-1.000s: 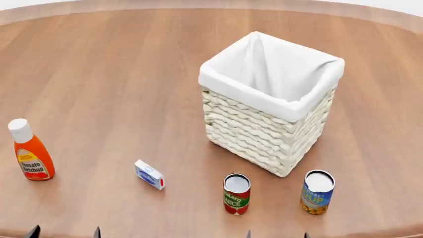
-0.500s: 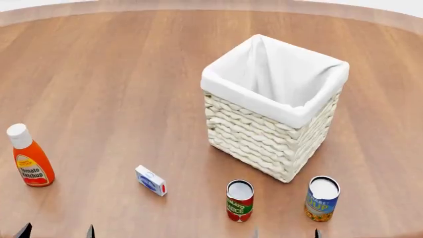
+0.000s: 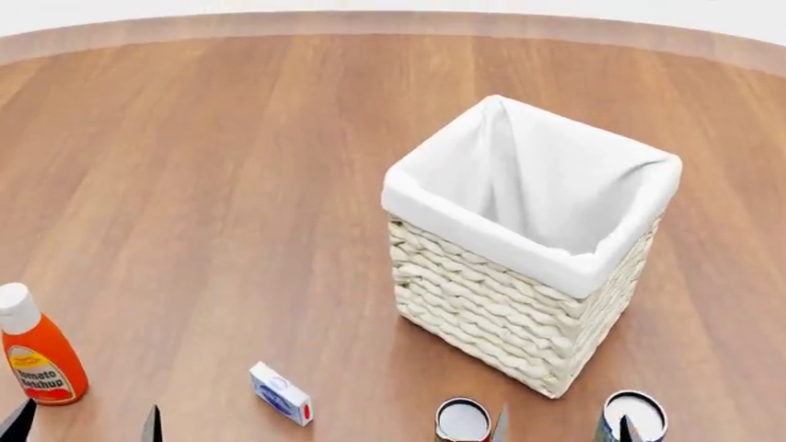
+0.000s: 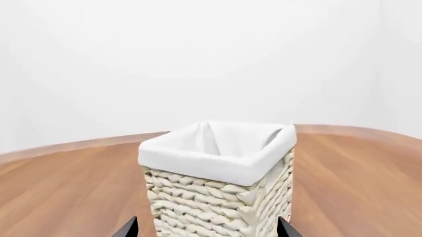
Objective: Pick up the ketchup, and put it in the basket.
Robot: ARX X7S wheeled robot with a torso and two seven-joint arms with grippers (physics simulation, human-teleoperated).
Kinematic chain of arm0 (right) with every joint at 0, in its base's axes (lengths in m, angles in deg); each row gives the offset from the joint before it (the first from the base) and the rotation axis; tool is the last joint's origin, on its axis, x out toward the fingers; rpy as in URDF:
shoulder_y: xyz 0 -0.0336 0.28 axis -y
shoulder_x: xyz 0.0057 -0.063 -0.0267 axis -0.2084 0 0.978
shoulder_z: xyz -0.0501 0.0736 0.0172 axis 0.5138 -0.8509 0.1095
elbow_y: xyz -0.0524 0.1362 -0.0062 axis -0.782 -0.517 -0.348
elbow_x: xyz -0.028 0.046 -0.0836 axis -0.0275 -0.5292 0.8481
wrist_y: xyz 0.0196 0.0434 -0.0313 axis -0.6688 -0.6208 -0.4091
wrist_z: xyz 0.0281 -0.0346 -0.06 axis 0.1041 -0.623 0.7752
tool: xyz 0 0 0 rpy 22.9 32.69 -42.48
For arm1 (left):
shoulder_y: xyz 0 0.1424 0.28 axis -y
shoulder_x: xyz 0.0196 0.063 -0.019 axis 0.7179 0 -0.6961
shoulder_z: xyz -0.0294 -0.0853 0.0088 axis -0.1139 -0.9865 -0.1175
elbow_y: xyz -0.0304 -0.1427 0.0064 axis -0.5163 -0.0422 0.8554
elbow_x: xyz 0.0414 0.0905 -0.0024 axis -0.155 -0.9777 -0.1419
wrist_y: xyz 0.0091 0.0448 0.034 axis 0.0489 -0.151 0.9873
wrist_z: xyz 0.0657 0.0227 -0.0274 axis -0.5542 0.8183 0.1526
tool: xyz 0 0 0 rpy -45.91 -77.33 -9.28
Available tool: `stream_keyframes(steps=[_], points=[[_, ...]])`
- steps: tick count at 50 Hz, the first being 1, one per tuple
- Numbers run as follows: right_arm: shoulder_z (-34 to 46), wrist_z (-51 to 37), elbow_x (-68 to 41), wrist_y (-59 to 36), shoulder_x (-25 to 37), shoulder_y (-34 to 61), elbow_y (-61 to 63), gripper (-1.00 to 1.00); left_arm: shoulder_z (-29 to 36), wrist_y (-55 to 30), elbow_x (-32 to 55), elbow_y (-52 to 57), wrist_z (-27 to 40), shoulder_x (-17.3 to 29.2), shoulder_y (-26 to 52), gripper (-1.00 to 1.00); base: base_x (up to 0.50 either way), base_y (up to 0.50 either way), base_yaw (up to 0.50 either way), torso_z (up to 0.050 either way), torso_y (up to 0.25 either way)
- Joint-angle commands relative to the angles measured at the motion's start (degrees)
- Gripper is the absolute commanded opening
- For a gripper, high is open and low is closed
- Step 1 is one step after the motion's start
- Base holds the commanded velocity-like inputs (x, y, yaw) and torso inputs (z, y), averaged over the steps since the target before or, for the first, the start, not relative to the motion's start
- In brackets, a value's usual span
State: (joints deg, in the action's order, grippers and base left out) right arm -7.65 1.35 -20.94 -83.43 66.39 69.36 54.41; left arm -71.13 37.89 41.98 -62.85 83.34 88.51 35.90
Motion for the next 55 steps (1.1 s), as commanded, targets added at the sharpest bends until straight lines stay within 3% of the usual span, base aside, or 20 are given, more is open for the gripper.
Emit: stream_keyframes(steps=[1,11,20,44,55], points=[[-0.36,-1.43,-0.52,-0.09,0.66,-0.65,1.92,1.0,0.65,-0.7,0.29,2.7,0.69,1.04,-0.76,1.0,0.5,0.0,0.0,0.0,0.0],[0.81,-3.27,3.37,2.29,1.13,-1.39,1.56,1.0,-3.79,-2.31,4.52,9.77,2.05,2.38,-3.26,1.0,0.05,0.15,0.0,0.0,0.0],[1.54,-4.53,5.64,2.02,1.82,-1.11,1.91,1.0,-4.04,-2.76,5.22,10.46,2.54,2.94,-3.02,1.0,0.0,0.01,0.0,0.0,0.0],[1.81,-5.97,4.96,1.66,2.65,-0.7,2.31,1.0,-4.06,-3.0,6.16,11.16,3.68,4.03,-2.71,1.0,0.0,0.49,0.0,0.0,0.0],[0.62,-5.92,0.35,-1.22,2.91,-0.39,3.37,1.0,-4.32,-2.88,7.1,12.25,4.55,4.88,-3.18,1.0,0.17,0.0,0.0,0.0,0.0]])
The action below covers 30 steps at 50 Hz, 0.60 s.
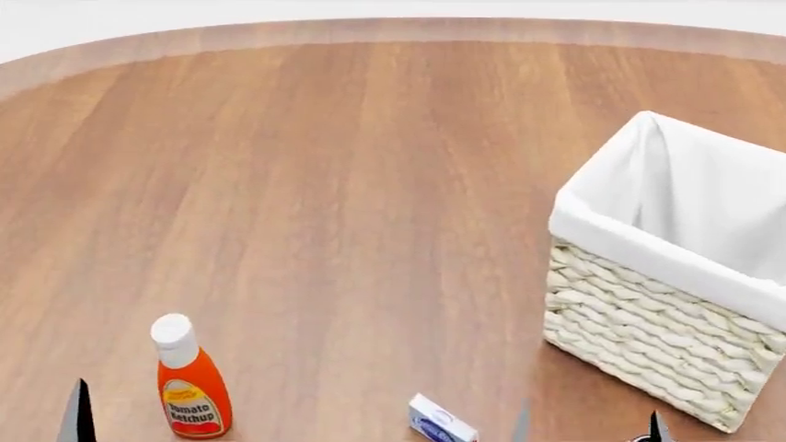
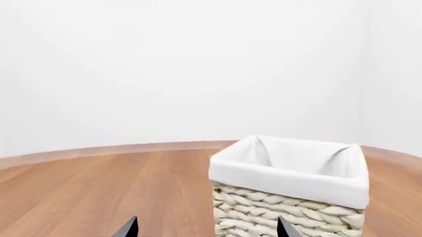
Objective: Pick up the ketchup, and put it in the basket.
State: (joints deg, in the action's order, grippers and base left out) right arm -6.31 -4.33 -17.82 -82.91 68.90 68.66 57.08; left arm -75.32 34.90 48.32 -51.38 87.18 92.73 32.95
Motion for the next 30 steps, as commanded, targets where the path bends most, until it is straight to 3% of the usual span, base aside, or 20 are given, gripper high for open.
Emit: stream_keyframes(steps=[1,8,19,22,30], points=[[-0.72,-0.33,-2.73,-1.7,0.43,0.22,0.73,1.0,-0.1,0.15,0.84,0.82,0.77,0.72,-0.28,1.0,0.5,0.0,0.0,0.0,0.0],[-1.08,-1.03,-2.87,-0.35,0.35,-0.47,1.12,1.0,-0.04,0.52,1.19,0.93,1.22,1.15,-0.57,1.0,0.5,0.0,0.0,0.0,0.0],[-2.02,-1.16,-4.55,0.91,1.05,-1.78,2.37,1.0,-1.0,0.64,3.22,2.9,1.89,1.94,-1.81,1.0,0.04,0.0,0.0,0.0,0.0],[-1.88,-1.45,-4.67,-0.25,1.27,-1.43,2.39,1.0,-1.96,-0.65,8.3,4.36,0.75,2.41,-2.43,1.0,0.5,0.0,0.0,0.0,0.0],[-1.2,-2.55,-2.6,-0.72,1.66,-1.04,1.89,1.0,-2.92,-0.72,8.59,6.16,1.65,3.0,-3.27,1.0,0.5,0.0,0.0,0.0,0.0]])
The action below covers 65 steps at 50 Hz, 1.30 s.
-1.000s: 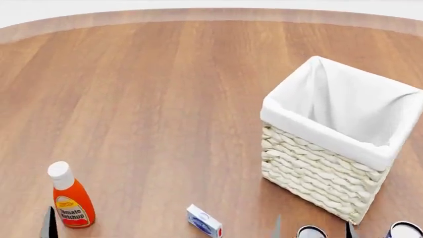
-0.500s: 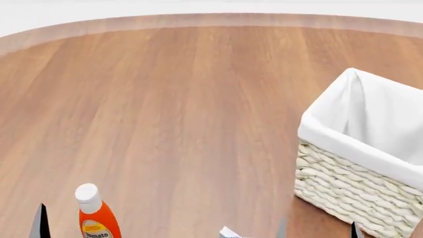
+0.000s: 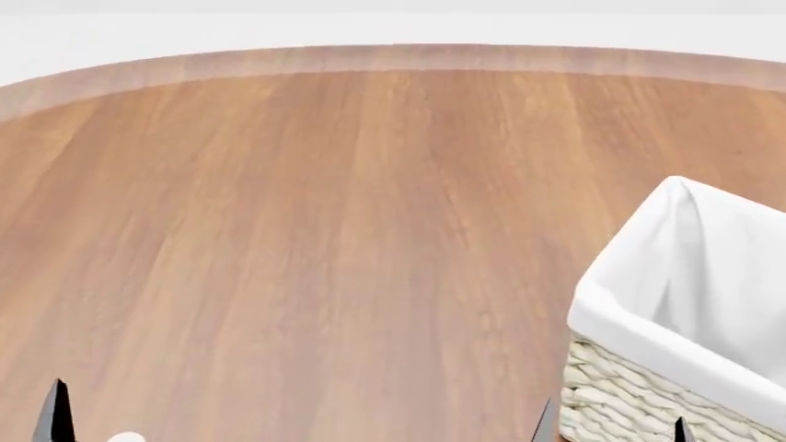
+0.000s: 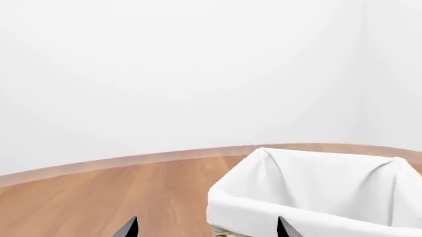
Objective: Pick up the ketchup, and put it in the basket.
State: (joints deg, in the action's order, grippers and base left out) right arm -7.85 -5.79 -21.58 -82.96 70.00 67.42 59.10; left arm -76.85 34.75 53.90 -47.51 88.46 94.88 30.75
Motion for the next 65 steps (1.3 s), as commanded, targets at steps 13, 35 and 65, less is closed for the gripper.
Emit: stream_keyframes(steps=[13,35,65], points=[[3.16,5.08,-2.24,-2.26,4.7,1.46,-0.62,1.0,-8.29,-1.41,8.82,8.32,2.79,2.74,-3.57,1.0,0.0,0.0,0.0,0.0,0.0],[4.7,15.61,-8.92,-21.87,19.11,8.44,7.97,1.0,-15.23,-0.26,15.81,12.62,3.89,4.93,-7.65,1.0,0.0,0.0,0.0,0.0,0.0],[18.7,34.47,-10.16,-25.37,27.9,13.81,10.02,1.0,-15.37,1.13,17.0,9.85,3.74,5.21,-7.17,1.0,0.0,0.0,0.0,0.0,0.0]])
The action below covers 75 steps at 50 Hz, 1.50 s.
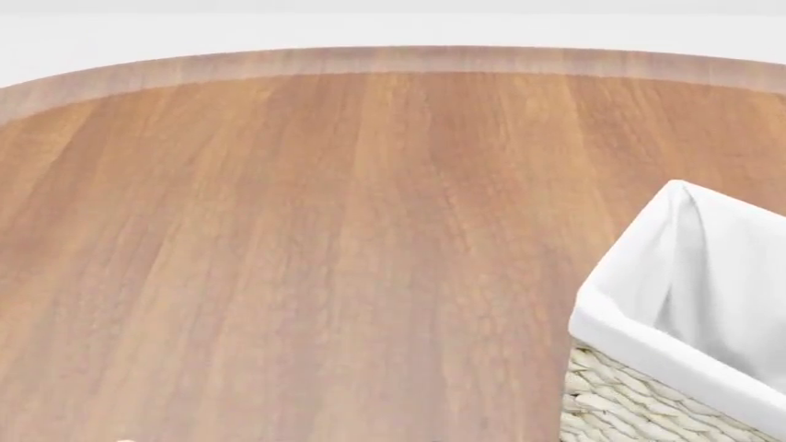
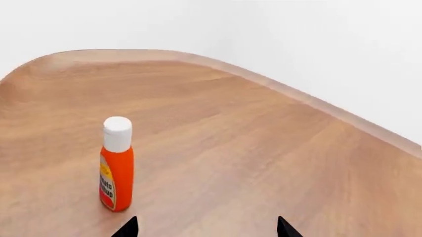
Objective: Pick up the ketchup, and put it in the basket.
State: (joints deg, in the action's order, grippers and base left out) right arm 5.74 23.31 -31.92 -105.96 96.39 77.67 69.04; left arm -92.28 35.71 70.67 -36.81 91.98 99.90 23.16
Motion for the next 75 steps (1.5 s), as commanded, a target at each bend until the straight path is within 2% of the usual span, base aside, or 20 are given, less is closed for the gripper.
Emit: stream_keyframes(steps=[1,24,51,75], points=[[5.39,5.46,0.25,-2.67,1.44,3.9,0.2,1.0,0.07,0.19,0.2,-0.82,0.22,0.22,0.41,1.0,0.0,0.0,0.0,0.0,0.0],[4.79,7.18,-5.76,-5.49,-4.28,12.95,-3.86,1.0,0.56,0.18,0.16,-0.32,0.9,0.86,0.25,1.0,0.0,0.0,0.0,0.0,0.0],[11.6,11.07,-2.25,-2.92,-12.74,21.17,-20.88,1.0,0.07,2.03,0.48,0.28,0.69,0.76,-1.75,1.0,0.0,0.0,0.0,0.0,0.0],[15.81,12.61,-0.64,-4.2,-17.36,27.9,-27.27,1.0,-0.26,3.04,1.07,0.45,0.86,1.07,-2.67,1.0,0.0,0.0,0.0,0.0,0.0]])
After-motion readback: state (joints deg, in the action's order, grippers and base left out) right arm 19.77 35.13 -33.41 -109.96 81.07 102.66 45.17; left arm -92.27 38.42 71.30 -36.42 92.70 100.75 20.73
